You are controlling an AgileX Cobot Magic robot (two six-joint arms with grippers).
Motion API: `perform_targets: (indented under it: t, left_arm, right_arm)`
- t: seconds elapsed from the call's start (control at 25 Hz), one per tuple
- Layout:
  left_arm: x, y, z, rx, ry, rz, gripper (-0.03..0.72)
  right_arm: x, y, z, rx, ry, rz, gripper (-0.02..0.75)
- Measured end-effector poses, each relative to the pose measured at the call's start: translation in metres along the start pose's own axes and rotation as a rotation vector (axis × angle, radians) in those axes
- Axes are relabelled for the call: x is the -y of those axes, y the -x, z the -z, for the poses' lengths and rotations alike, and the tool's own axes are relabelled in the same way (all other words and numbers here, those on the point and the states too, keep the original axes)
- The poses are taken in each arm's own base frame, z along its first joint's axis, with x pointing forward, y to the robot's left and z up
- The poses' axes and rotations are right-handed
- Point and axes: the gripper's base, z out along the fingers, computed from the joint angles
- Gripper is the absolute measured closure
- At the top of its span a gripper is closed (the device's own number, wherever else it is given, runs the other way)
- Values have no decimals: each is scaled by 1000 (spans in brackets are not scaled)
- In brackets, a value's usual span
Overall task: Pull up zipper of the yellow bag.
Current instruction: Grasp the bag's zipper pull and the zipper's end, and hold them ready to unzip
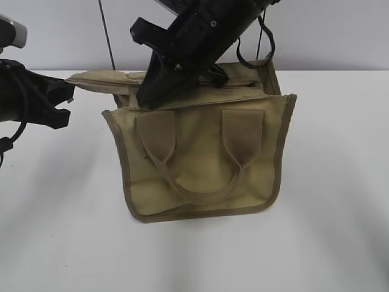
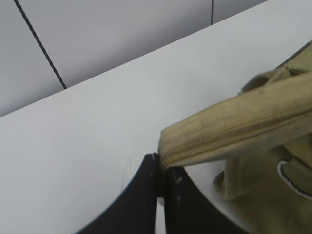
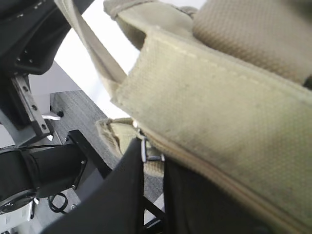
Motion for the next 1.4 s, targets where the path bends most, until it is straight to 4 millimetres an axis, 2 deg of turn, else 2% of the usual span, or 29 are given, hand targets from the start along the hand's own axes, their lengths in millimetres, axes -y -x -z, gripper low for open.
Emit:
perform_targets:
  t: [0.28,0.44,0.68,0.92,1.28,1.32,1.4]
  left_arm:
    - [0,0,0,4,4,21,692]
    - [-1,-1,0,-8,12,35,692]
    - [-2,-3,0,-27,19,42,692]
    - [-3,-3,0,-31,24,47,692]
    - [-3,-2,0,-20,23,54,690]
    - [-3,-2,0,-20,23,54,680]
    - [-6,-5,0,-43,39,72,625]
  right_arm:
    - [18,5,40,73,-24,-33,674]
    - [28,3,51,70,-71,-35,674]
    - [47,-11,69,70,-129,-82,674]
    - [63,-20,103,124,-170,-124,674]
    - [61,-22,108,128,-171,-123,670]
    - [61,-22,108,129,-171,-122,652]
    - [64,-23,112,131,-196,-119,566]
